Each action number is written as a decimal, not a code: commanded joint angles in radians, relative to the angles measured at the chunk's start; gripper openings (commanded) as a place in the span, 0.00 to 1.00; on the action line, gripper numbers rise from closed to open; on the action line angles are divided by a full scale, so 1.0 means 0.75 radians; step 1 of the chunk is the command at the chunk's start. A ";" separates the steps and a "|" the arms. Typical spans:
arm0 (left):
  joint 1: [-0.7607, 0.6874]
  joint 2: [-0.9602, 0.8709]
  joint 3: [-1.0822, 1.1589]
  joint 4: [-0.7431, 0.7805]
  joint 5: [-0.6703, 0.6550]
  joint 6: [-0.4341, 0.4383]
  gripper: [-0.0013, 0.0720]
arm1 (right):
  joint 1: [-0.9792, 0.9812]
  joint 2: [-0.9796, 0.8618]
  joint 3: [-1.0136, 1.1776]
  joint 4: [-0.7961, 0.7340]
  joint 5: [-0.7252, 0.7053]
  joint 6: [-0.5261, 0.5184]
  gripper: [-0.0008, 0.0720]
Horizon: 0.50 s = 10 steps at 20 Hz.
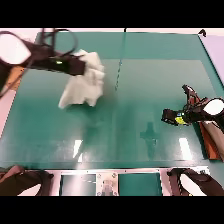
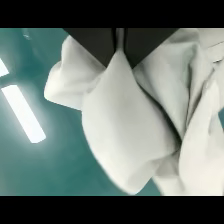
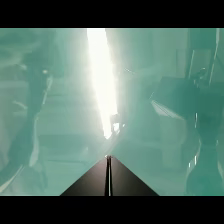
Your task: Fold the shirts.
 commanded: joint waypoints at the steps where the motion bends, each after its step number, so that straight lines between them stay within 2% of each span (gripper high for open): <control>1: -0.161 -0.148 0.024 -0.226 0.100 0.090 0.51 | 0.001 0.001 -0.001 0.018 -0.001 0.001 0.07; 2: -0.180 -0.194 0.024 -0.257 0.075 0.098 1.00 | 0.001 0.001 -0.001 0.018 0.000 0.001 0.27; 3: -0.184 -0.222 0.024 -0.269 0.046 0.099 0.98 | 0.000 0.001 0.001 0.018 0.001 0.001 0.50; 4: -0.183 -0.234 0.024 -0.249 0.026 0.100 0.98 | -0.001 0.001 0.004 0.017 0.001 0.001 0.60; 6: -0.139 -0.221 0.041 -0.169 -0.023 0.099 0.98 | -0.001 0.000 0.028 0.016 0.000 0.001 0.60; 10: 0.081 -0.216 0.082 -0.123 -0.276 0.096 0.98 | -0.002 -0.064 0.116 0.019 -0.034 0.001 0.59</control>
